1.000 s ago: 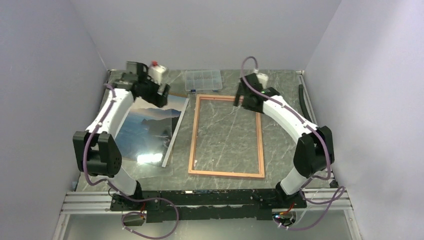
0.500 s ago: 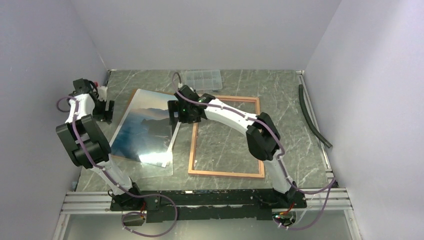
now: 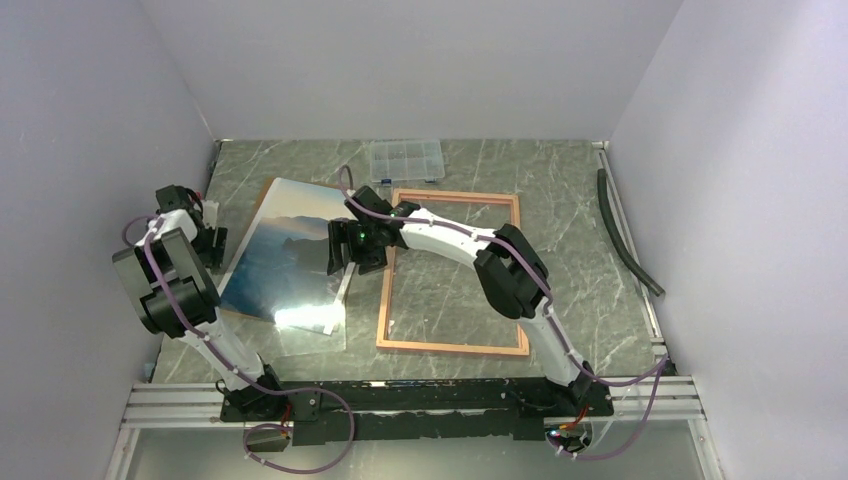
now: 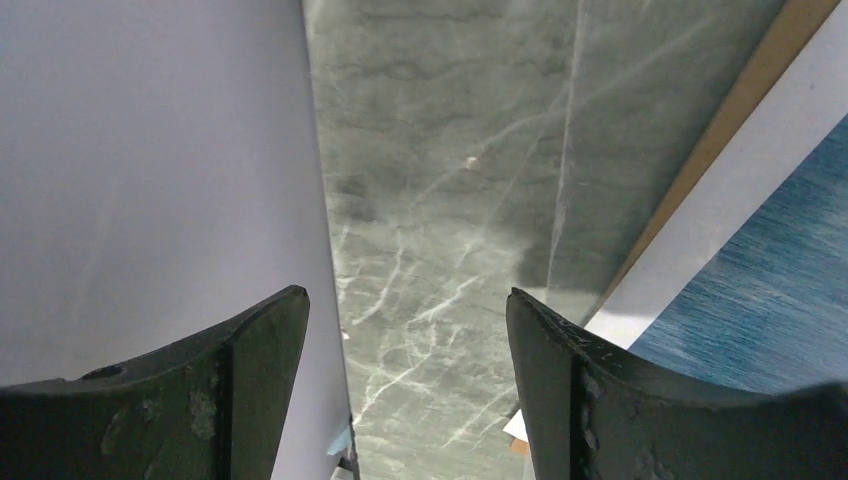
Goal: Put the photo into the frame
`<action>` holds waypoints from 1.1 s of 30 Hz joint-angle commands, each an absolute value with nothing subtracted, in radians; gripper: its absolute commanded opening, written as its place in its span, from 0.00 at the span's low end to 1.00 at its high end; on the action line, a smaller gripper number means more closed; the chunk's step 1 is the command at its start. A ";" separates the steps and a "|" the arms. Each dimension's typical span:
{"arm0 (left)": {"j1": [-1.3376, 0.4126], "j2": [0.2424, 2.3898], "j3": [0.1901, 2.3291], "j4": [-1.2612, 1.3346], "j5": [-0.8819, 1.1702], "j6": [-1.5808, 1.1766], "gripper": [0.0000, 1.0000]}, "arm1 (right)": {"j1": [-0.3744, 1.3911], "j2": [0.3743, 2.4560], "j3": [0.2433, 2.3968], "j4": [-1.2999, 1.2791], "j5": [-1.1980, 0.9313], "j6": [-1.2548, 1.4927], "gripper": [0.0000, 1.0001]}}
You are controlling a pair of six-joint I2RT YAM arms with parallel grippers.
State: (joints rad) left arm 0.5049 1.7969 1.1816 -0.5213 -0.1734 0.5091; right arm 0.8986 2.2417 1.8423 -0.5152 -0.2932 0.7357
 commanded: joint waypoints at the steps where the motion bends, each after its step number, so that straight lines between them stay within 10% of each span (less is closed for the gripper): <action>1: 0.496 1.792 1.132 -0.468 -0.140 0.517 0.77 | 0.903 2.273 1.824 -0.467 -0.386 0.765 0.84; 33: 0.456 1.652 0.920 -0.472 -0.042 0.500 0.64 | 0.918 2.226 1.598 -0.175 -0.629 0.947 0.76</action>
